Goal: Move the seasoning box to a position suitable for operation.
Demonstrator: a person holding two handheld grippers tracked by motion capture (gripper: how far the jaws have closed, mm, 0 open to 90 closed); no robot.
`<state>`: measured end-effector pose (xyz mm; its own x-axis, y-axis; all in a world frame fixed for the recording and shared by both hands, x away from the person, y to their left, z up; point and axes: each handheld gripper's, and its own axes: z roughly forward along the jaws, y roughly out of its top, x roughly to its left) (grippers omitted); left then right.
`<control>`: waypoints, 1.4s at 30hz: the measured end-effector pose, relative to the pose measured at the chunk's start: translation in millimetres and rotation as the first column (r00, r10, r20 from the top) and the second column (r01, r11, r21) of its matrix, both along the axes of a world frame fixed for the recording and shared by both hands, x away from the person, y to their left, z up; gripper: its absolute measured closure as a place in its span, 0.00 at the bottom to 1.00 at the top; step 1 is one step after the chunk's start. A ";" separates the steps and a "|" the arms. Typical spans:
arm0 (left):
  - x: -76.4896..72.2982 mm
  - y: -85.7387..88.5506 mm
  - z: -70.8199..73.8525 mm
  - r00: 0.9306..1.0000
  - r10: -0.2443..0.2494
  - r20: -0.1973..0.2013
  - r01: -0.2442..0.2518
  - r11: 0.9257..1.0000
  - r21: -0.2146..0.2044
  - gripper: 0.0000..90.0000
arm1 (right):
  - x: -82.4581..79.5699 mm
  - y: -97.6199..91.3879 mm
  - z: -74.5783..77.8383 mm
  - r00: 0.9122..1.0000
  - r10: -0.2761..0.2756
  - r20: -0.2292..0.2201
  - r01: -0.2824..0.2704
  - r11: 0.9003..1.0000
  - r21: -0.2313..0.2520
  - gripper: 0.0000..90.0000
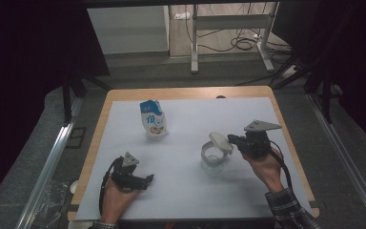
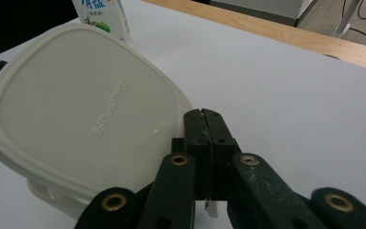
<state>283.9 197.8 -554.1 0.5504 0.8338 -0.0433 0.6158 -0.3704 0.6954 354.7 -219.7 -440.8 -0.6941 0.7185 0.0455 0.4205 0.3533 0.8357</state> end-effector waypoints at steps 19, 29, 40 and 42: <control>-0.1 0.0 -0.1 1.000 0.001 -0.002 -0.001 1.000 -0.001 0.01 | 4.2 -6.3 -15.6 1.000 -0.019 -0.011 0.019 1.000 0.004 0.99; 0.1 0.2 -0.1 1.000 -0.001 0.000 0.001 1.000 0.001 0.01 | 0.7 -12.2 -11.6 1.000 -0.027 0.002 0.027 0.999 0.023 0.99; 0.1 0.0 -0.2 1.000 0.001 0.001 -0.001 1.000 -0.002 0.01 | -5.4 1.3 4.8 0.999 0.033 0.023 -0.034 0.998 0.046 0.99; 0.1 -0.1 -0.2 1.000 0.002 0.001 -0.002 1.000 -0.002 0.01 | -5.4 3.4 3.4 0.999 0.040 0.024 -0.041 0.998 0.045 0.99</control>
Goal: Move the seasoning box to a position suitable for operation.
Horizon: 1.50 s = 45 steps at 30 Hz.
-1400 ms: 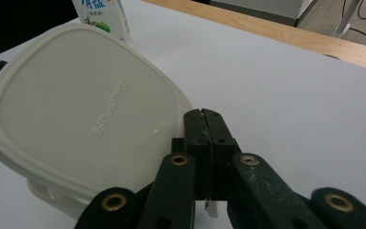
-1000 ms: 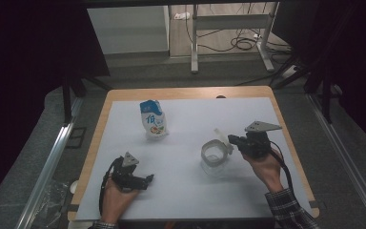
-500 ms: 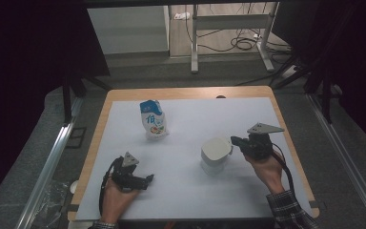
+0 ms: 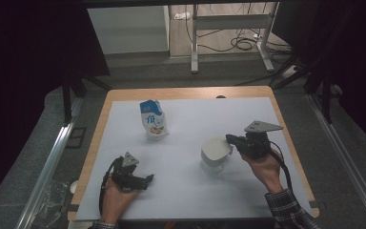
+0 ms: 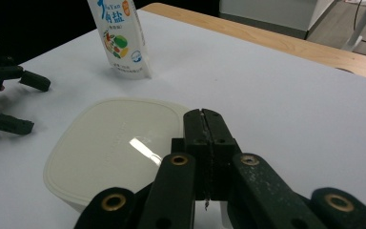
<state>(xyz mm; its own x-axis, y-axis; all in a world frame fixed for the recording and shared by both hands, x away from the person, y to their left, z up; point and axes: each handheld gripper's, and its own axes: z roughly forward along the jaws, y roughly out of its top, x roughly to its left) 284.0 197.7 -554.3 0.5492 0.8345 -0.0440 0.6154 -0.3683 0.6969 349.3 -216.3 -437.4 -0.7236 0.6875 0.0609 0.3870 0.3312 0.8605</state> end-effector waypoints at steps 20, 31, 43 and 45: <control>0.0 0.3 0.1 1.000 -0.003 -0.002 0.003 1.000 0.002 0.01 | 4.4 -7.4 -7.8 0.999 -0.035 -0.013 0.035 0.999 0.001 1.00; -0.2 0.1 0.1 1.000 0.000 -0.004 0.000 1.000 0.001 0.01 | 8.6 -13.2 -18.5 0.998 -0.037 -0.046 0.038 0.999 0.034 0.99; -0.2 0.0 0.4 1.000 -0.002 -0.005 0.002 1.000 0.005 0.01 | 7.2 -23.6 -23.5 0.996 -0.074 -0.039 0.076 0.996 0.037 0.98; -0.1 0.0 0.4 1.000 -0.002 -0.006 0.002 1.000 0.005 0.01 | 6.4 -25.3 -23.7 0.996 -0.075 -0.042 0.077 0.996 0.042 0.97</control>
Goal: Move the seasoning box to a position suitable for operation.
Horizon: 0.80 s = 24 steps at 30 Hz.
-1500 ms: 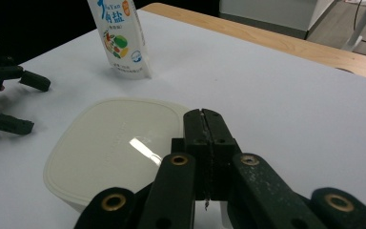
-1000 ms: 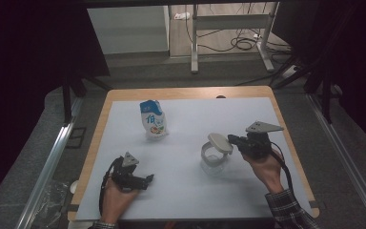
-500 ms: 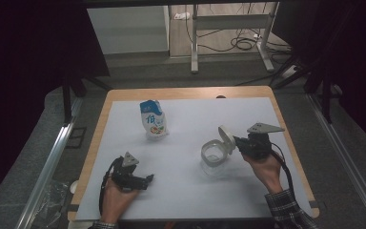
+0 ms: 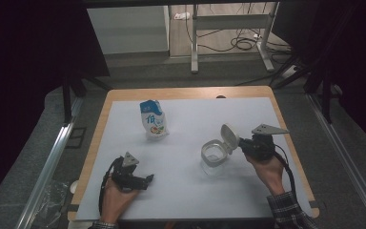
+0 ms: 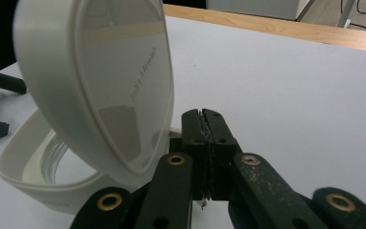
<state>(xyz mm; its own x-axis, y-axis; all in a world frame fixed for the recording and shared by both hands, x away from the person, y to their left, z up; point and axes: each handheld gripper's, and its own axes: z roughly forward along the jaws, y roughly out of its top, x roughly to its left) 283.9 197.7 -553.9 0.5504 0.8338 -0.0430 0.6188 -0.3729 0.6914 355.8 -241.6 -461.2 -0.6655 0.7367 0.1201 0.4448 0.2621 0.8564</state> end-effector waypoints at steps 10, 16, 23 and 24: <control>0.6 0.0 0.2 1.000 0.000 -0.006 0.000 1.000 0.000 0.01 | -11.1 -8.2 -7.6 1.000 -0.026 0.012 0.026 0.999 -0.020 0.92; 0.5 -0.2 -0.2 1.000 0.004 -0.003 -0.004 1.000 -0.009 0.01 | -21.9 -12.7 -14.7 0.998 -0.049 0.025 0.051 0.997 -0.050 0.84; 0.4 -0.2 -0.3 1.000 0.005 -0.001 -0.005 1.000 -0.011 0.01 | -31.1 -16.5 -25.6 0.997 -0.072 0.030 0.074 0.992 -0.099 0.73; 0.5 -0.2 -0.3 1.000 0.004 -0.001 -0.004 1.000 -0.011 0.01 | -31.1 -16.5 -25.6 0.997 -0.072 0.030 0.074 0.992 -0.099 0.73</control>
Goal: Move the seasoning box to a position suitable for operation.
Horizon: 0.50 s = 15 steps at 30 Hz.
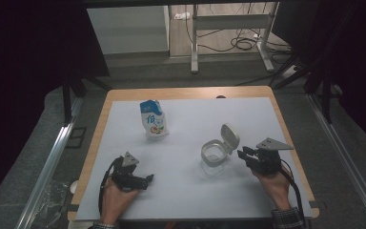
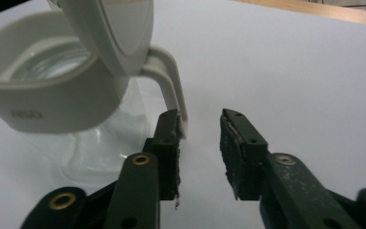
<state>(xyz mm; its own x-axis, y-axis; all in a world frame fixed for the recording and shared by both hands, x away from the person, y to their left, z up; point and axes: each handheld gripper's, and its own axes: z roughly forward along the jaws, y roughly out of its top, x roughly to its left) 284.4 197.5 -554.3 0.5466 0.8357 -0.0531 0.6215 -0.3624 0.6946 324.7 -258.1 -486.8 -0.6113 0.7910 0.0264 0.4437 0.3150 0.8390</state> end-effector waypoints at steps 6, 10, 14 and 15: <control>0.1 0.1 0.0 1.000 0.000 -0.001 0.000 1.000 -0.001 0.01 | -4.9 -4.9 -11.4 1.000 -0.012 -0.025 0.011 1.000 -0.029 0.63; 0.1 0.1 0.1 1.000 0.000 0.000 0.000 1.000 -0.001 0.01 | -6.6 -7.0 -21.5 0.998 -0.018 -0.059 0.014 0.998 -0.062 0.54; -0.1 0.2 0.2 1.000 0.001 0.000 -0.001 1.000 -0.002 0.01 | -6.8 -9.0 -25.7 0.997 -0.019 -0.071 0.014 0.998 -0.065 0.49; -0.1 0.2 0.3 1.000 0.000 0.000 0.000 1.000 -0.002 0.01 | -6.5 -9.7 -26.8 0.997 -0.018 -0.076 0.013 0.998 -0.068 0.49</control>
<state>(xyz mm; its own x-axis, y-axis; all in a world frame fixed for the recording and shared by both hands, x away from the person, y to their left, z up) 284.3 197.7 -554.0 0.5465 0.8357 -0.0547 0.6212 -0.3607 0.6957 318.2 -267.9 -513.6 -0.5972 0.8019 0.0190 0.5111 0.3622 0.7794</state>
